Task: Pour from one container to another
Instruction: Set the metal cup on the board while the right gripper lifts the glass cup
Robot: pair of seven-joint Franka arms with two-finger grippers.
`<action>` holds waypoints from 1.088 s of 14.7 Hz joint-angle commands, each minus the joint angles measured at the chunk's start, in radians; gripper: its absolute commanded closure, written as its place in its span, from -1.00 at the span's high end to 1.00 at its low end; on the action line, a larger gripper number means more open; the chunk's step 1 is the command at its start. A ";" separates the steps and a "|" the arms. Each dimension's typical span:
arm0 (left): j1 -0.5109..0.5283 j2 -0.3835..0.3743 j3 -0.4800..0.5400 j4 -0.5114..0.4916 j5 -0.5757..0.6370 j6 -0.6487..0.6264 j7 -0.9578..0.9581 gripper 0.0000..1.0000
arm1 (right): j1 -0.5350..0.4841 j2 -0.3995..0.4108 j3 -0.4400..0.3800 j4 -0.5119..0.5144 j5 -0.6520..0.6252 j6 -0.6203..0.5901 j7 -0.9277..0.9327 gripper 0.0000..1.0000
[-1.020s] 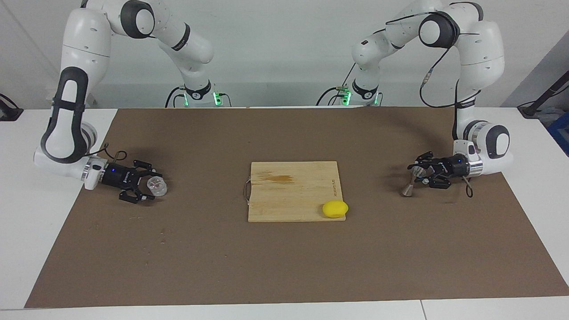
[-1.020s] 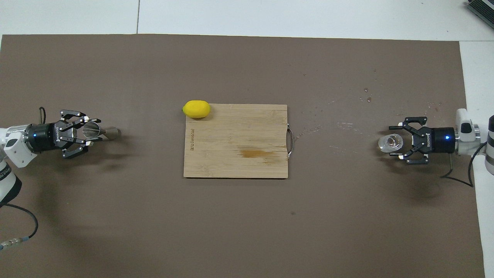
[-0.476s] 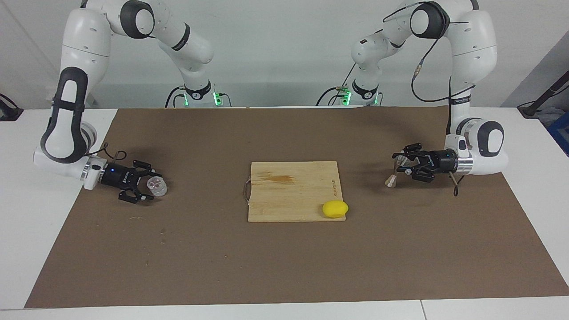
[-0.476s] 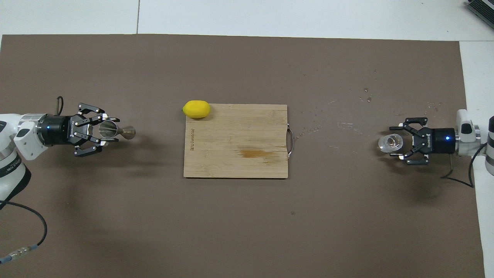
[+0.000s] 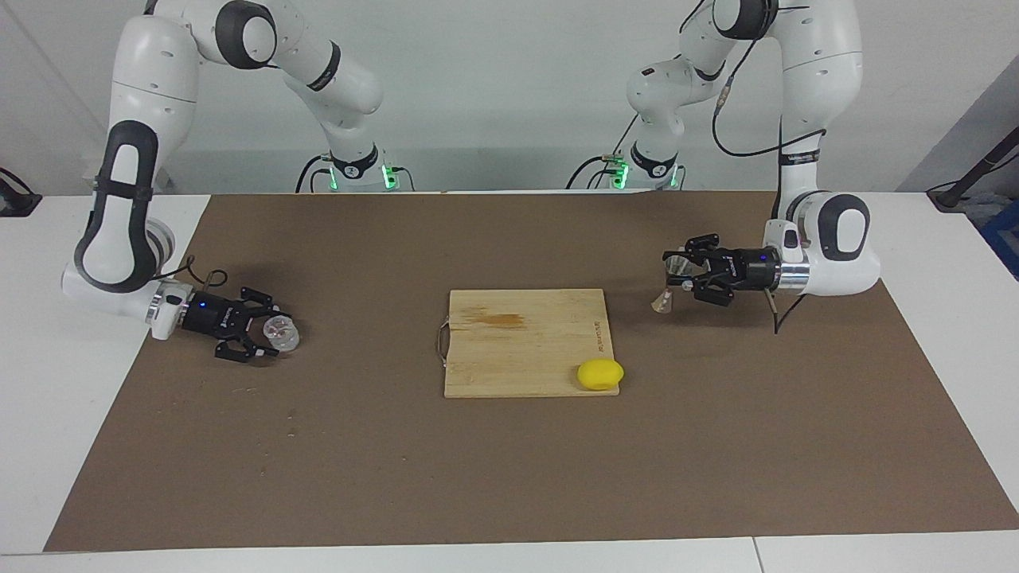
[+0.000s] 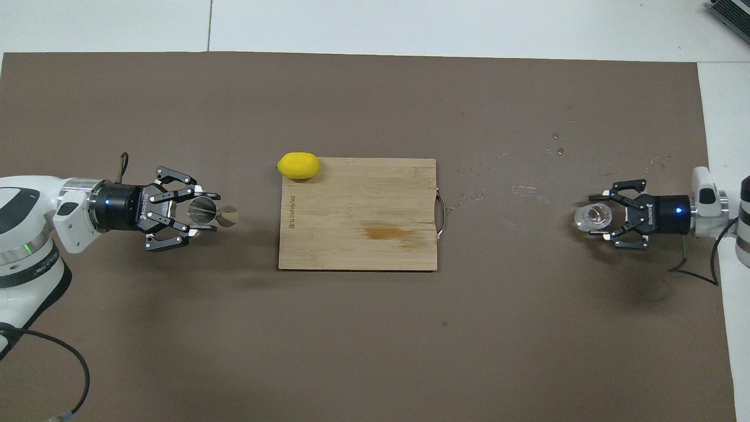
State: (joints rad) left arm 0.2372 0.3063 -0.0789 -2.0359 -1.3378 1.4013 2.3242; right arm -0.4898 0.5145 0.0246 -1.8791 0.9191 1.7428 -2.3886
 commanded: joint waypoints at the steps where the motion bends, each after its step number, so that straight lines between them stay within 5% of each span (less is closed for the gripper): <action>1: -0.091 -0.090 0.013 -0.110 -0.092 0.097 -0.011 -0.89 | -0.009 0.001 0.008 -0.006 -0.009 0.012 -0.027 -0.15; 4: -0.183 -0.108 0.013 -0.130 -0.164 0.182 -0.011 -0.89 | -0.010 0.001 0.008 -0.006 -0.009 0.009 -0.027 -0.66; 7: -0.263 -0.130 0.013 -0.152 -0.237 0.257 -0.011 -0.89 | -0.012 -0.001 0.008 -0.002 -0.009 0.003 -0.027 -0.68; 10: -0.335 -0.128 0.013 -0.158 -0.297 0.332 -0.011 -0.89 | -0.007 -0.007 0.008 0.008 -0.013 -0.003 -0.064 -0.98; 16: -0.444 -0.122 0.013 -0.168 -0.406 0.467 0.012 -0.88 | 0.008 -0.063 0.006 0.024 -0.028 -0.019 -0.052 -1.00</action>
State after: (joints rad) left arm -0.1712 0.2165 -0.0795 -2.1633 -1.6966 1.8160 2.3199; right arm -0.4810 0.4910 0.0284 -1.8536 0.9149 1.7389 -2.4447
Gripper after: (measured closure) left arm 0.493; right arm 0.493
